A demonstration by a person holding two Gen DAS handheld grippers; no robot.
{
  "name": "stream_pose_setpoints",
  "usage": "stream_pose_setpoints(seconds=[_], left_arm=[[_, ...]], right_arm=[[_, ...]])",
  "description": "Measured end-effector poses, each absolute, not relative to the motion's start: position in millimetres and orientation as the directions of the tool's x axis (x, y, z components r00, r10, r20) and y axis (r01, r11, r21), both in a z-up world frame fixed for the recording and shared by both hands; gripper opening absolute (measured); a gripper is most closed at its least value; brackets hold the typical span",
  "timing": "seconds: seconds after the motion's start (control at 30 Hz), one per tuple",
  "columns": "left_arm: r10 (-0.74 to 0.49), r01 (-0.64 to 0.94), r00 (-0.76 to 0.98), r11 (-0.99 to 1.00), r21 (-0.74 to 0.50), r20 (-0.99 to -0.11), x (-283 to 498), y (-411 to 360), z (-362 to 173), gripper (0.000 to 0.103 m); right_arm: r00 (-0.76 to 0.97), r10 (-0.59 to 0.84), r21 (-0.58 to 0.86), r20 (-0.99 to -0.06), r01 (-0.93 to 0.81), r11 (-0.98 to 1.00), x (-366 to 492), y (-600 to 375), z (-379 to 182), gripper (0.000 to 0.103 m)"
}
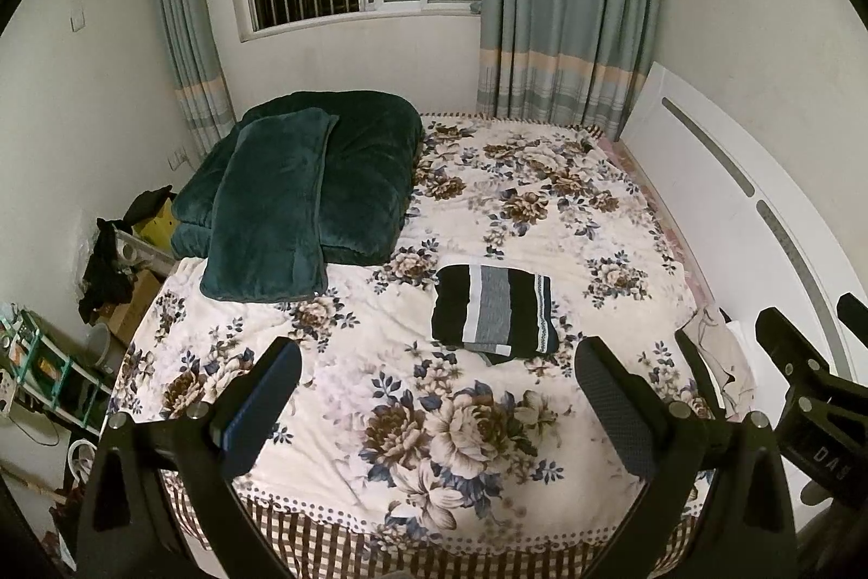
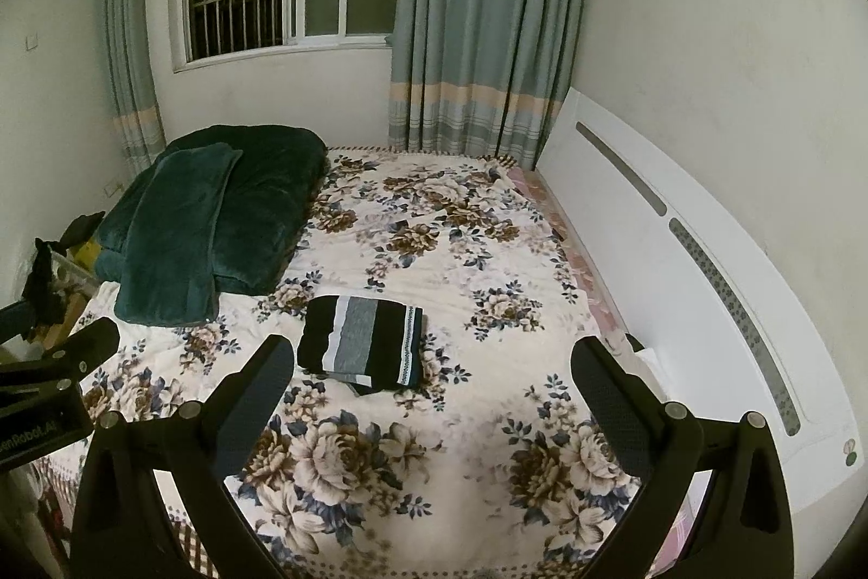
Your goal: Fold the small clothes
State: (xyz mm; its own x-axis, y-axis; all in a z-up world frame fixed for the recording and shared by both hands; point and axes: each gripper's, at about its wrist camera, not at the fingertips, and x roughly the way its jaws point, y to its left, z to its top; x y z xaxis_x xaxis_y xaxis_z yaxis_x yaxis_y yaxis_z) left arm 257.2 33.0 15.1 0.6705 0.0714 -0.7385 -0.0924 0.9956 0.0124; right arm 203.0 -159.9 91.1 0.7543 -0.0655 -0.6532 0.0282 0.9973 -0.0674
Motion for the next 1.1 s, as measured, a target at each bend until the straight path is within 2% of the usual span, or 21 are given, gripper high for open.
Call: stream_pose_setpoints(seconds=[1.1], left_arm=[[0.075, -0.093, 0.669, 0.996, 0.018, -0.739, 257.4, 30.8, 19.5, 0.103]], right_arm=[[0.751, -0.059, -0.069, -0.658, 0.018, 0.997, 200.4, -155.6, 91.3, 0.103]])
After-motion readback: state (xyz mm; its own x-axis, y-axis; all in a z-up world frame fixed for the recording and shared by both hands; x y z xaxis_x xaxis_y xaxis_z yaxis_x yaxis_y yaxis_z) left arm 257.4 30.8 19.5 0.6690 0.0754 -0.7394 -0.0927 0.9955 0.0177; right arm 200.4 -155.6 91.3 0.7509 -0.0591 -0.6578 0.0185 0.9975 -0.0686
